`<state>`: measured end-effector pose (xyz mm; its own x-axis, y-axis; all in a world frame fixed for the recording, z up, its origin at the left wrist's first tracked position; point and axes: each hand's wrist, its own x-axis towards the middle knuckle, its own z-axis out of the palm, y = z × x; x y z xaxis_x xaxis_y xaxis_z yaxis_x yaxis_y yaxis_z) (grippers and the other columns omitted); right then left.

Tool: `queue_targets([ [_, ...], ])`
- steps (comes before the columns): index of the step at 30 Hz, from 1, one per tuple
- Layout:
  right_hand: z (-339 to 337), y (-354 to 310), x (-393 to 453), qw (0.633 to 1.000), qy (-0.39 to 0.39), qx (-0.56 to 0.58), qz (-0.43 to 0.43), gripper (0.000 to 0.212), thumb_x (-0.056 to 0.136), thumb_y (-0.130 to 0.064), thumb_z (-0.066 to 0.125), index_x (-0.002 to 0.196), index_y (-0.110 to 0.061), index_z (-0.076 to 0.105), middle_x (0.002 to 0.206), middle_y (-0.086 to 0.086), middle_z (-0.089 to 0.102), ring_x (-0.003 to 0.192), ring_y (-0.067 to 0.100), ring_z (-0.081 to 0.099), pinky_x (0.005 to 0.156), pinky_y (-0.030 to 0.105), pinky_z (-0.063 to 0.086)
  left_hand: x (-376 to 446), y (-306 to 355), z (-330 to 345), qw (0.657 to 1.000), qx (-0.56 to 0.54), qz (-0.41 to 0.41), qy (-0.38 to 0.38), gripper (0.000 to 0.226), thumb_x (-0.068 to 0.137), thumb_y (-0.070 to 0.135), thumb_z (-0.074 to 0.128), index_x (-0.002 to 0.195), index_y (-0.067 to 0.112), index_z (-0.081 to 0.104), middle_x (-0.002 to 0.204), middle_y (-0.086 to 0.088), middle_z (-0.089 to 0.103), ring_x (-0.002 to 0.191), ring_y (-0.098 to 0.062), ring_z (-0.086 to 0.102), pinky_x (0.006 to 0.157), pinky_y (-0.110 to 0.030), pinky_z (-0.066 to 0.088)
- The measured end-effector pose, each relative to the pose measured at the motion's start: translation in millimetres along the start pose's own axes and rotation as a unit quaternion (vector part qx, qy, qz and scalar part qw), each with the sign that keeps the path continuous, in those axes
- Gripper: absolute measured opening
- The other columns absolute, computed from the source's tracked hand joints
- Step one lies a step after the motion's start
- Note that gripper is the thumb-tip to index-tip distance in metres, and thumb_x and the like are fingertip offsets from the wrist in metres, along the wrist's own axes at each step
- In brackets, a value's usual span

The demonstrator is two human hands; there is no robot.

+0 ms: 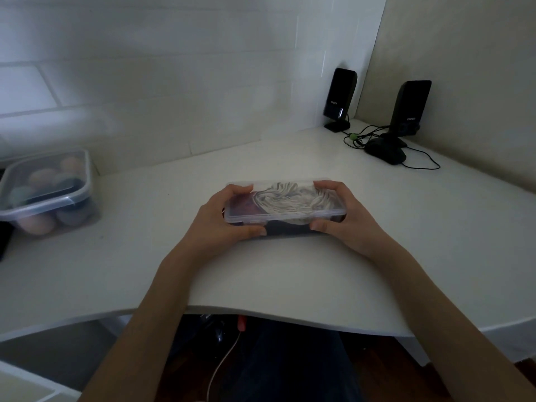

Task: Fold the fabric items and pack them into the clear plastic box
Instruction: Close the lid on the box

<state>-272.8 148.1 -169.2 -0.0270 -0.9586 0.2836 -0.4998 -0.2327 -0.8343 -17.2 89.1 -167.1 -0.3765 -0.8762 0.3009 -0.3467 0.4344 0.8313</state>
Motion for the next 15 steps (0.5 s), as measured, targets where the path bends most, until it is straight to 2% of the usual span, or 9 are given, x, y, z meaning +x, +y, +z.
queue_targets([
  [4,1.0,-0.9,0.3,1.000,0.012,-0.001,0.014,0.064,0.072,-0.016,0.079,0.126,-0.025,0.046,0.120,-0.027,0.048,0.112,-0.005,0.049,0.092,0.011,0.040,-0.3,0.7,2.4,1.000,0.000,-0.005,0.012,0.070,0.057,0.027,0.088,0.118,0.032,0.054,0.122,0.013,0.058,0.109,0.000,0.055,0.086,-0.005,0.039],
  [7,4.6,-3.1,-0.1,0.999,0.033,-0.010,0.024,0.060,0.077,-0.018,0.075,0.128,-0.026,0.043,0.112,-0.022,0.052,0.095,-0.010,0.053,0.078,0.005,0.041,-0.8,2.7,7.0,0.999,0.017,0.006,0.038,0.068,0.059,0.027,0.087,0.118,0.029,0.052,0.119,0.010,0.057,0.108,-0.002,0.053,0.087,-0.001,0.037],
  [9,8.8,-4.2,0.0,0.998,0.043,-0.046,0.020,0.054,0.083,-0.021,0.069,0.129,-0.027,0.042,0.092,-0.021,0.052,0.073,-0.014,0.053,0.065,0.003,0.039,-1.0,1.7,8.5,0.996,0.055,0.024,0.060,0.063,0.062,0.029,0.085,0.117,0.030,0.053,0.125,0.004,0.051,0.114,-0.006,0.047,0.098,-0.012,0.037],
  [11,16.0,-6.1,2.5,0.996,0.045,-0.081,0.002,0.047,0.088,-0.019,0.062,0.131,-0.024,0.043,0.083,-0.021,0.048,0.065,-0.015,0.050,0.062,0.000,0.036,-0.5,-0.3,7.0,0.991,0.106,0.023,0.084,0.054,0.068,0.028,0.081,0.117,0.026,0.058,0.143,-0.007,0.038,0.134,-0.016,0.034,0.110,-0.023,0.025],
  [13,26.0,-11.2,8.8,0.994,0.040,-0.104,-0.012,0.044,0.092,-0.018,0.057,0.134,-0.024,0.045,0.092,-0.016,0.055,0.071,-0.008,0.049,0.067,-0.002,0.035,1.2,-2.5,5.3,0.977,0.163,0.053,0.123,0.040,0.076,0.024,0.075,0.113,0.019,0.064,0.150,-0.015,0.032,0.142,-0.028,0.023,0.115,-0.043,0.019],
  [15,36.3,-14.9,18.3,0.993,0.035,-0.109,-0.018,0.042,0.094,-0.017,0.054,0.135,-0.023,0.047,0.112,-0.003,0.061,0.088,0.004,0.052,0.074,-0.001,0.035,3.6,-6.1,5.1,0.951,0.251,0.119,0.135,0.033,0.079,0.029,0.065,0.110,0.017,0.067,0.141,-0.014,0.048,0.138,-0.031,0.033,0.113,-0.059,0.016],
])
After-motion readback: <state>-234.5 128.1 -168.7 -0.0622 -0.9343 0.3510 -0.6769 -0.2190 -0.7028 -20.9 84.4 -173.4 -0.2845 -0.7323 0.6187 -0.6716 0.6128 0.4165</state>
